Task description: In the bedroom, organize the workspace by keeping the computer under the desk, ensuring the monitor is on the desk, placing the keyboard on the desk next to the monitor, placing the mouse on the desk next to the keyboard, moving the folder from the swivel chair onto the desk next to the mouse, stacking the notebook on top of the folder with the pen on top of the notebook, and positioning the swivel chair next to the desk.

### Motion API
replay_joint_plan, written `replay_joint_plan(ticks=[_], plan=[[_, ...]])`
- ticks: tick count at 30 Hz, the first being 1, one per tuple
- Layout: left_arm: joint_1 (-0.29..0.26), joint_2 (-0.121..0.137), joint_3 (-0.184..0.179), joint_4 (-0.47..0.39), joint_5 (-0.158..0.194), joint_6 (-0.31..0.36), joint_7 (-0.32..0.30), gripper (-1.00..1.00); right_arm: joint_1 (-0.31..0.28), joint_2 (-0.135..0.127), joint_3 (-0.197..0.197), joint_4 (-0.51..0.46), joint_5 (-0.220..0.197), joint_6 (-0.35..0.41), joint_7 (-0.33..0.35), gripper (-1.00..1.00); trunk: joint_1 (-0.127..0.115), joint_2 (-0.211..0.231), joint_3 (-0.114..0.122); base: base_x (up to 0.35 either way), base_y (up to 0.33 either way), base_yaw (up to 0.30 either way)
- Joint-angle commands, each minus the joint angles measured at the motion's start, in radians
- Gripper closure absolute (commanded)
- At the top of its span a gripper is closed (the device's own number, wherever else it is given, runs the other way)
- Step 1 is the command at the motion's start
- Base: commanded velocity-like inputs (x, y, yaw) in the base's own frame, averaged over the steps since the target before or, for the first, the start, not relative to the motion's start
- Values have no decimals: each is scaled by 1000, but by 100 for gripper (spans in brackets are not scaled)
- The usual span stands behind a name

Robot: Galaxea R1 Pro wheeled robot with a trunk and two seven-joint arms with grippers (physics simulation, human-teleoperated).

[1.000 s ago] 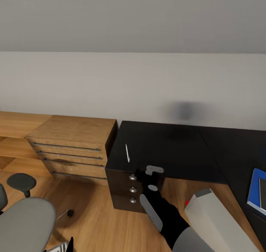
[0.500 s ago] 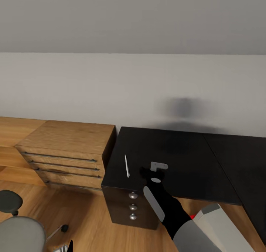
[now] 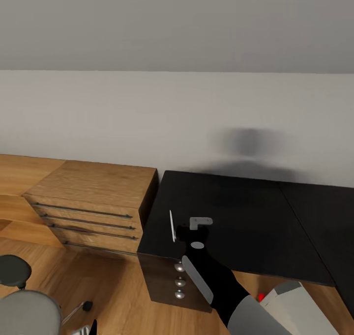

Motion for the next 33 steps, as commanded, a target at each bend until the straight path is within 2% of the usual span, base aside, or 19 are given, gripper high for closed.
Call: replay_joint_plan(ticks=[1,18,33], plan=[[0,2,-3,-1,9,-5,6,-100,-1,0,4,-1,-4,5,-7,-100,0,-1,-1,3,0,231],[0,2,-3,0,9,-6,6,-100,-1,0,15,-1,-4,6,-5,-100,0,-1,-1,1,0,259],[1,2,-3,0,9,-8,6,-100,-1,0,33,5,-1,11,-1,-100,0,-1,-1,3,0,33]])
